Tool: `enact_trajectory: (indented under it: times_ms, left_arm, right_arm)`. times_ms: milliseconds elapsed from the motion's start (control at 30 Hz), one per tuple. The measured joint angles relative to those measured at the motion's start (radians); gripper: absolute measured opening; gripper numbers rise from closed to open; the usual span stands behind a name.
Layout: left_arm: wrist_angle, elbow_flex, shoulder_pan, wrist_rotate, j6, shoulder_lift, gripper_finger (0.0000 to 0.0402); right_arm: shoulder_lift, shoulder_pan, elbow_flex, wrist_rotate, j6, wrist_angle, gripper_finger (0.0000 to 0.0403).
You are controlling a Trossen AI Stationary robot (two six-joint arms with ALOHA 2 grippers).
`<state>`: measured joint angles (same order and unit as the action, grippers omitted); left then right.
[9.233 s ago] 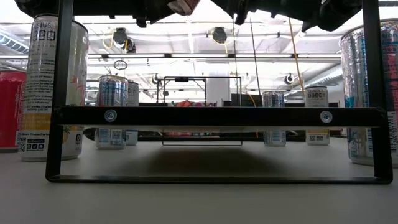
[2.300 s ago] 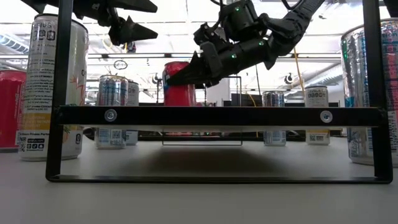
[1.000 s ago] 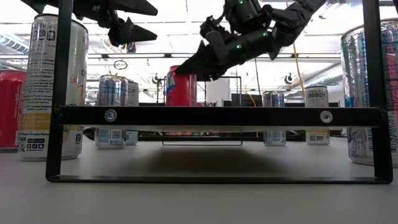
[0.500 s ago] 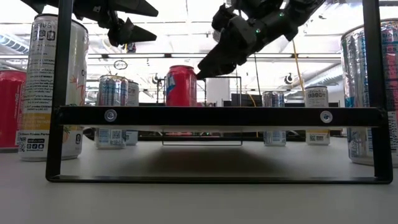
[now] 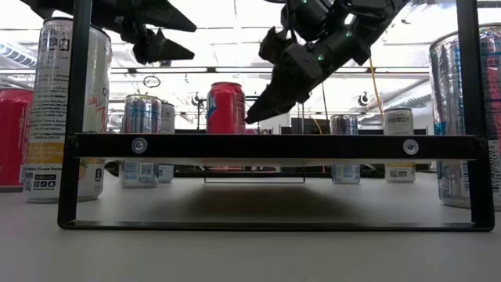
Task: Place canned beverage on shelf
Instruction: Put the right red soda can on the shelf
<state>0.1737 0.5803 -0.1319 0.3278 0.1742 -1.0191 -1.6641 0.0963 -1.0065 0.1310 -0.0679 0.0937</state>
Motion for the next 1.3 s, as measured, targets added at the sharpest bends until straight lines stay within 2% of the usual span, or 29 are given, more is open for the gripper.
enact_trajectory:
  times_ms: [200, 300, 467, 600, 667, 800, 1133, 1300]
  left_arm:
    - [0.003, -0.011, 0.002, 0.048, -0.01, -0.009, 0.0389]
    - [0.004, -0.011, 0.004, 0.048, -0.025, -0.009, 0.0372]
    - [0.001, -0.011, 0.004, 0.048, -0.033, -0.009, 0.034]
    - [0.003, -0.011, 0.004, 0.047, -0.054, -0.009, 0.0318]
    - [0.004, -0.011, 0.004, 0.047, -0.056, -0.009, 0.0308]
    - [0.005, -0.011, 0.004, 0.047, -0.052, -0.009, 0.0286]
    - [0.004, -0.011, 0.004, 0.047, -0.039, -0.009, 0.0254]
    - [0.004, -0.011, -0.012, 0.048, -0.014, -0.009, 0.0253]
  right_arm:
    - [-0.016, 0.0, 0.0, 0.001, 0.003, 0.02, 0.0143]
    - [-0.015, 0.0, 0.0, 0.005, 0.003, 0.014, 0.0125]
    - [-0.014, -0.003, 0.0, 0.079, 0.037, 0.016, 0.0103]
    - [-0.021, -0.014, 0.0, 0.078, 0.041, 0.069, 0.0086]
    - [-0.021, -0.018, 0.0, 0.071, 0.041, 0.096, 0.0077]
    - [-0.021, -0.02, 0.0, -0.019, 0.032, 0.142, 0.006]
    - [-0.021, -0.003, 0.0, -0.021, 0.03, 0.155, 0.0035]
    - [0.032, -0.032, 0.001, 0.057, 0.068, 0.109, 0.0034]
